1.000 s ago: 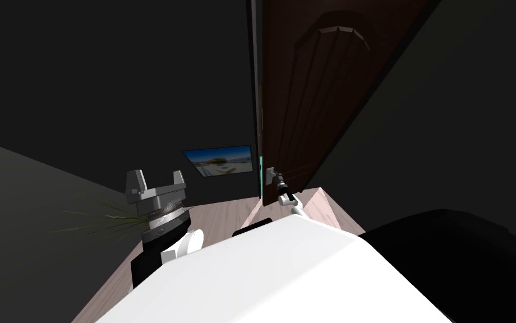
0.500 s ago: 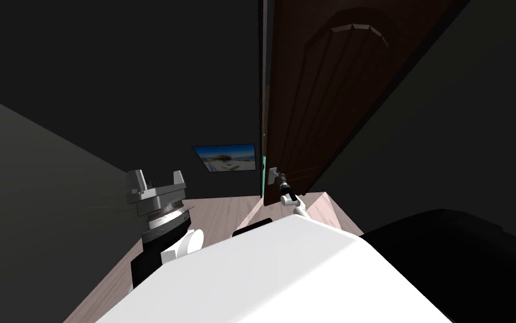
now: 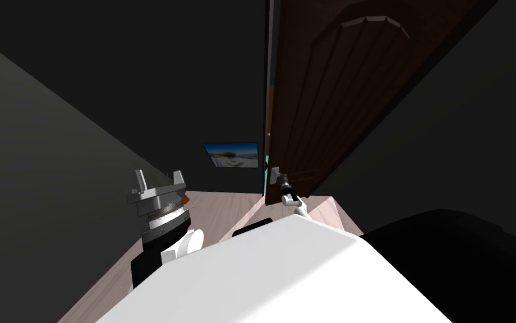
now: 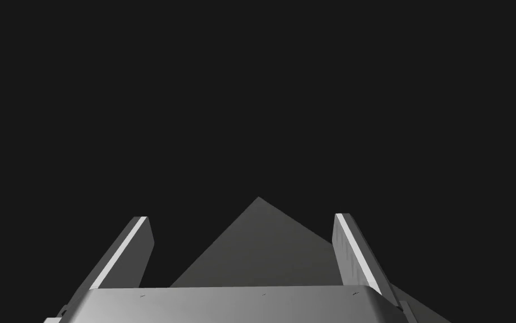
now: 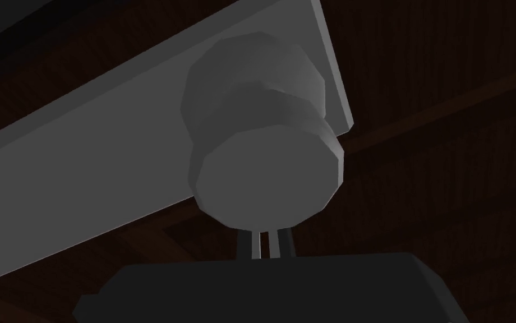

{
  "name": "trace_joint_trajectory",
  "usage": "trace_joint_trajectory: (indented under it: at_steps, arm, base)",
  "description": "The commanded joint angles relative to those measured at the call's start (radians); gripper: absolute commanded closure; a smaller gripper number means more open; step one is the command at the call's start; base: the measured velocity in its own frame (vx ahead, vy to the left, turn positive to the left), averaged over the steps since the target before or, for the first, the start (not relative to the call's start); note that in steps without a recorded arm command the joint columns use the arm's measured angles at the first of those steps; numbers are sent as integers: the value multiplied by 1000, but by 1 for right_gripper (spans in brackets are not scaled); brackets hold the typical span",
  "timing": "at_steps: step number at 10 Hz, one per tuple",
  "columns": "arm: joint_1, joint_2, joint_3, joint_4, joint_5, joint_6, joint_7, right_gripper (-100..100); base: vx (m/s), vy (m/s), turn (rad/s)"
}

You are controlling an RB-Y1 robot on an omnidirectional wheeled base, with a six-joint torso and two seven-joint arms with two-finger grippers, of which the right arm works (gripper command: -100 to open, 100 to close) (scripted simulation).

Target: Pull the door open

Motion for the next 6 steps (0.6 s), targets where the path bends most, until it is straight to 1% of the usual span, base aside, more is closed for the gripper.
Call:
trace_joint_trajectory:
  at_steps: [1,2,5,6]
  arm:
    - [4,1,6,-7,-29,2,-33,-100]
    - [6,2,9,-11,-46,3,-52,-100]
    - [15,4,21,-27,-108,6,-124,-100]
    - [18,5,26,-33,-133,8,-152,-100]
  base:
    - [-93,-53,91]
    - [-63,-5,73]
    - [-74,27,78]
    - [-84,-28,84]
